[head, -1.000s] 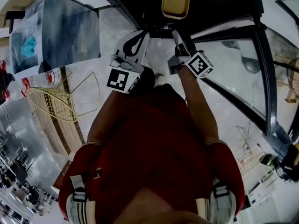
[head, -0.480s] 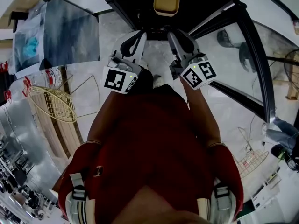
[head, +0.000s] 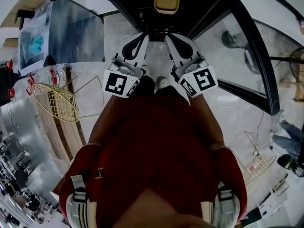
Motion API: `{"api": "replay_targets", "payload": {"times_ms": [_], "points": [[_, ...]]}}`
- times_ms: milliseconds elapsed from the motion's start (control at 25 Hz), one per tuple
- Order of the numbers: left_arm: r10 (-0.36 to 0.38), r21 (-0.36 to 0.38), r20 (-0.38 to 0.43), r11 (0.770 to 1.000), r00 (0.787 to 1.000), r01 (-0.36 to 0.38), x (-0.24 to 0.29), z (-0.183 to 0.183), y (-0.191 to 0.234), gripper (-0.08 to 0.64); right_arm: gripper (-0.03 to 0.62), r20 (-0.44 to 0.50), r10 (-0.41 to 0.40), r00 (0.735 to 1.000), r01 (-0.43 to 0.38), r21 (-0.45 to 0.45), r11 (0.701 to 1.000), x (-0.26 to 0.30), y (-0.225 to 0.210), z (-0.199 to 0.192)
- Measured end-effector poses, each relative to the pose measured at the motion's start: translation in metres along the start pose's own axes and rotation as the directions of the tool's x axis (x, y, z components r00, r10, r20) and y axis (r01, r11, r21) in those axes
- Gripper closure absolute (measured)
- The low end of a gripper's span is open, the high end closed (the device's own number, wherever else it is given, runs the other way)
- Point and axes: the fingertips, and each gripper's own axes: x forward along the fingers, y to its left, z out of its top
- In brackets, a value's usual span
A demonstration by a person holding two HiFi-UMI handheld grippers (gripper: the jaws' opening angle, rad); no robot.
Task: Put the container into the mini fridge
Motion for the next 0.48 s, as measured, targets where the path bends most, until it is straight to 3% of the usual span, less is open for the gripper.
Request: {"api": "replay_targets", "payload": {"times_ms": [480], "points": [[-0.082,0.009,0.031,0.997,0.996,0.082,-0.025,0.021,-0.006,0.554,0.592,0.017,-0.036,0.999,0.037,-0.081,0.996,-0.005,0.039,0.016]]}}
